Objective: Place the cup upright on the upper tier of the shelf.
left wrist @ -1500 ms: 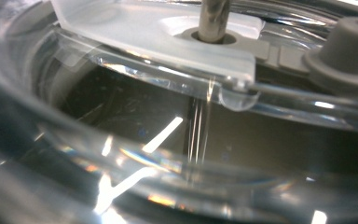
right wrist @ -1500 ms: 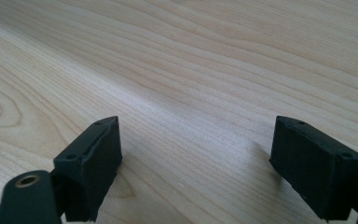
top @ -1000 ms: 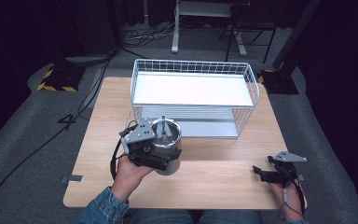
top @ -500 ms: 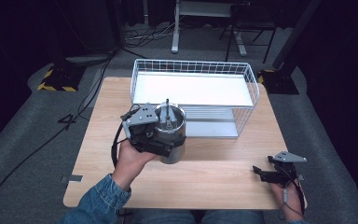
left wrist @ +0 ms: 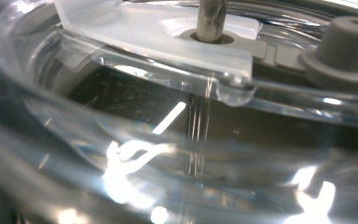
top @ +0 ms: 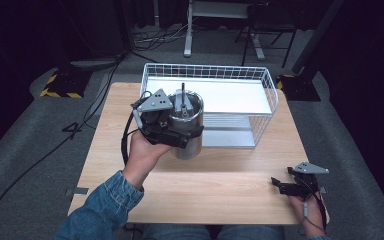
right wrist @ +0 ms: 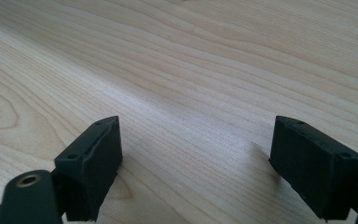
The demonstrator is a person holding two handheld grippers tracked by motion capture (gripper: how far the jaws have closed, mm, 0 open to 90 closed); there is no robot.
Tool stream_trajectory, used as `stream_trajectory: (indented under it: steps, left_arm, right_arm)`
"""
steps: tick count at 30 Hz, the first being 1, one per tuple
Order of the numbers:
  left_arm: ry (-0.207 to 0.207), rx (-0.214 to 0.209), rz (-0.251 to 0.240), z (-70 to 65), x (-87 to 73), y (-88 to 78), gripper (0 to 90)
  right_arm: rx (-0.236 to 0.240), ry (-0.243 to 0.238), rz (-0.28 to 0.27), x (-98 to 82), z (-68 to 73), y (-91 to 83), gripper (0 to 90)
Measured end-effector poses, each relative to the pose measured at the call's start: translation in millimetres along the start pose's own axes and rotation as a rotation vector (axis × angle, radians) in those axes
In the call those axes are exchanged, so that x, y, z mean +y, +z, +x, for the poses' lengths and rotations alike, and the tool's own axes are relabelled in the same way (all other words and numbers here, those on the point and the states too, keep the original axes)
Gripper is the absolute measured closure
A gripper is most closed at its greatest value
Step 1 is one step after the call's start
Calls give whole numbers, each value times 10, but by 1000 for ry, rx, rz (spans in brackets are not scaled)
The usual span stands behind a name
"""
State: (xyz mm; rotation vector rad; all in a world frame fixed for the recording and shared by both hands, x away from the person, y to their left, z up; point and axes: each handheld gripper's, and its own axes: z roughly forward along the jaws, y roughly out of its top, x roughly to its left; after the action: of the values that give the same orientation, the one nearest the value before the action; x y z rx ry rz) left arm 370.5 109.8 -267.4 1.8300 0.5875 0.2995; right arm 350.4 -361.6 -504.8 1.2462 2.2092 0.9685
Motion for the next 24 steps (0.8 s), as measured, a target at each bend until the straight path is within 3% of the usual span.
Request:
stream_trajectory:
  steps: [9, 24]
  left_arm:
    - [23, 16, -18, 39, 261, 41, 35]
    - [-3, 77, -55, 253, 611, 175, 35]
  right_arm:
    - [-2, -2, -1, 0, 2, -1, 172]
    - [-7, -6, -1, -1, 8, -3, 172]
